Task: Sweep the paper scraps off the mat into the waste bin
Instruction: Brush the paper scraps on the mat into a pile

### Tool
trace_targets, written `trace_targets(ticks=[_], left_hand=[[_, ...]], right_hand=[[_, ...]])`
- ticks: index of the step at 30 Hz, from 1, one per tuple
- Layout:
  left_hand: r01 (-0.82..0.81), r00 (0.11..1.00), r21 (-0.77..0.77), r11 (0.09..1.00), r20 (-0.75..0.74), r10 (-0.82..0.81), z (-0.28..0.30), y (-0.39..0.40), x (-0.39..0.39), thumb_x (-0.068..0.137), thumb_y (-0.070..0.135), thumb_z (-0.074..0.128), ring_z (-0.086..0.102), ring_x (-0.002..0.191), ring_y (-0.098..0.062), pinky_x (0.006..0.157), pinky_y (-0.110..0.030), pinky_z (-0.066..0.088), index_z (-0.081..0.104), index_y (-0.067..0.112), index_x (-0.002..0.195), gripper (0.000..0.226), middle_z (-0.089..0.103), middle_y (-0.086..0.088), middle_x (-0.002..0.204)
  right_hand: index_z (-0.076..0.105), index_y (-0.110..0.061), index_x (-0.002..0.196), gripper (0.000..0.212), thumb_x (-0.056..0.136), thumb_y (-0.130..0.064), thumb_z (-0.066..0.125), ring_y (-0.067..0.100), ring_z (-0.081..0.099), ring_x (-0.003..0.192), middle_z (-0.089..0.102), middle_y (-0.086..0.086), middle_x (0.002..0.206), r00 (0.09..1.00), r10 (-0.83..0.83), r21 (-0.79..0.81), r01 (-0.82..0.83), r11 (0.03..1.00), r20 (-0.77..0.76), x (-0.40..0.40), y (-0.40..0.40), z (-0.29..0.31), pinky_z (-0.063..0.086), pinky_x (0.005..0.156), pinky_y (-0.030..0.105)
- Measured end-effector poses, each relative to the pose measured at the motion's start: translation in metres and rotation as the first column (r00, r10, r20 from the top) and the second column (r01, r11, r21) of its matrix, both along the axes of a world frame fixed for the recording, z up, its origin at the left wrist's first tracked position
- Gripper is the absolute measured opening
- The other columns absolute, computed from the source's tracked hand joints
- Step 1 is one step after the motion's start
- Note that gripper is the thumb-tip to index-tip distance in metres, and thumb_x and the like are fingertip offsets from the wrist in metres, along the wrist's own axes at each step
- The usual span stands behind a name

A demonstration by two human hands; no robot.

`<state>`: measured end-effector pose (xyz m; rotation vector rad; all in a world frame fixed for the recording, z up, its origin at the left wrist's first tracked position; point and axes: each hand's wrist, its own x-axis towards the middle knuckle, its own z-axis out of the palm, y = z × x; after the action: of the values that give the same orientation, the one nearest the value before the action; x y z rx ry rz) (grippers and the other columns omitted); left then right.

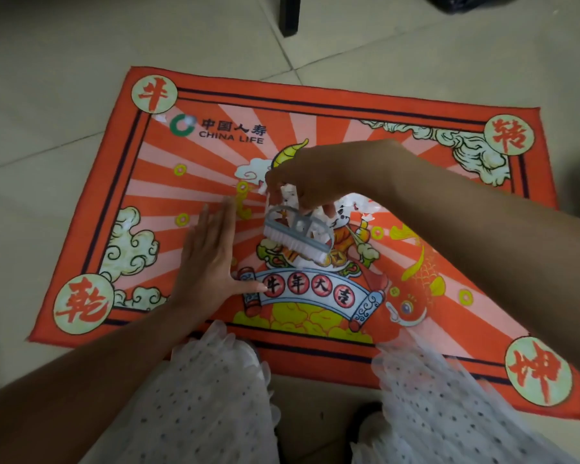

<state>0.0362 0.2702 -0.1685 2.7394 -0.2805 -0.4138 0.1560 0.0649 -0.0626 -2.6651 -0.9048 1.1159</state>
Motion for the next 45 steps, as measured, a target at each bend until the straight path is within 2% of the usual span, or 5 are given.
trace_targets(ticks=[7, 19, 29, 39, 45], left_hand=[[0.008, 1.000, 0.048, 0.999, -0.010, -0.007, 0.005, -0.005, 0.004, 0.057, 0.070, 0.075, -0.021, 0.147, -0.021, 0.120, -0.050, 0.000, -0.018, 0.018, 0.153, 0.143, -0.018, 0.001, 0.162], [0.000, 1.000, 0.051, 0.999, 0.009, -0.001, -0.004, -0.005, 0.000, 0.055, 0.073, 0.074, -0.013, 0.149, -0.022, 0.116, -0.044, 0.000, -0.008, 0.014, 0.156, 0.142, -0.012, 0.000, 0.162], [0.009, 1.000, 0.009, 1.000, -0.008, -0.009, 0.000, -0.006, 0.001, 0.057, 0.071, 0.073, -0.023, 0.146, -0.016, 0.118, -0.046, -0.002, -0.022, 0.022, 0.152, 0.143, -0.026, 0.009, 0.156], [0.028, 1.000, 0.025, 0.999, 0.009, -0.028, -0.004, -0.009, 0.003, 0.055, 0.076, 0.067, -0.017, 0.149, -0.020, 0.116, -0.044, 0.000, -0.016, 0.018, 0.154, 0.141, -0.024, 0.008, 0.158], [0.046, 0.999, 0.024, 0.999, 0.028, -0.046, -0.006, -0.019, 0.010, 0.058, 0.073, 0.072, -0.017, 0.148, -0.019, 0.118, -0.043, 0.002, -0.012, 0.017, 0.155, 0.140, -0.015, 0.001, 0.162]], right_hand=[[0.052, -0.025, 0.114, 0.030, 0.090, -0.008, 0.059, 0.011, 0.067, 0.053, 0.057, -0.009, 0.073, 0.999, -0.004, -0.019, 0.005, 1.000, 0.045, 0.014, 0.003, 0.010, 0.057, 0.070, 0.034], [0.049, -0.024, 0.119, 0.031, 0.093, -0.008, 0.058, 0.007, 0.064, 0.048, 0.056, -0.007, 0.080, 0.972, -0.164, 0.102, 0.183, 0.978, -0.168, -0.009, 0.012, -0.005, 0.043, 0.044, 0.018], [0.049, -0.021, 0.116, 0.032, 0.091, -0.002, 0.052, 0.010, 0.067, 0.049, 0.053, -0.005, 0.074, 0.985, -0.163, 0.040, 0.161, 0.986, 0.051, 0.009, 0.003, 0.004, 0.051, 0.052, 0.028], [0.048, -0.023, 0.118, 0.034, 0.090, -0.010, 0.062, 0.015, 0.069, 0.056, 0.059, -0.003, 0.080, 0.987, -0.130, 0.020, 0.133, 0.991, -0.097, 0.004, 0.007, 0.007, 0.048, 0.053, 0.025], [0.048, -0.021, 0.119, 0.032, 0.092, -0.006, 0.057, 0.013, 0.068, 0.054, 0.055, -0.005, 0.080, 0.991, -0.137, 0.016, 0.136, 0.991, 0.010, 0.008, -0.004, 0.000, 0.055, 0.057, 0.029]])
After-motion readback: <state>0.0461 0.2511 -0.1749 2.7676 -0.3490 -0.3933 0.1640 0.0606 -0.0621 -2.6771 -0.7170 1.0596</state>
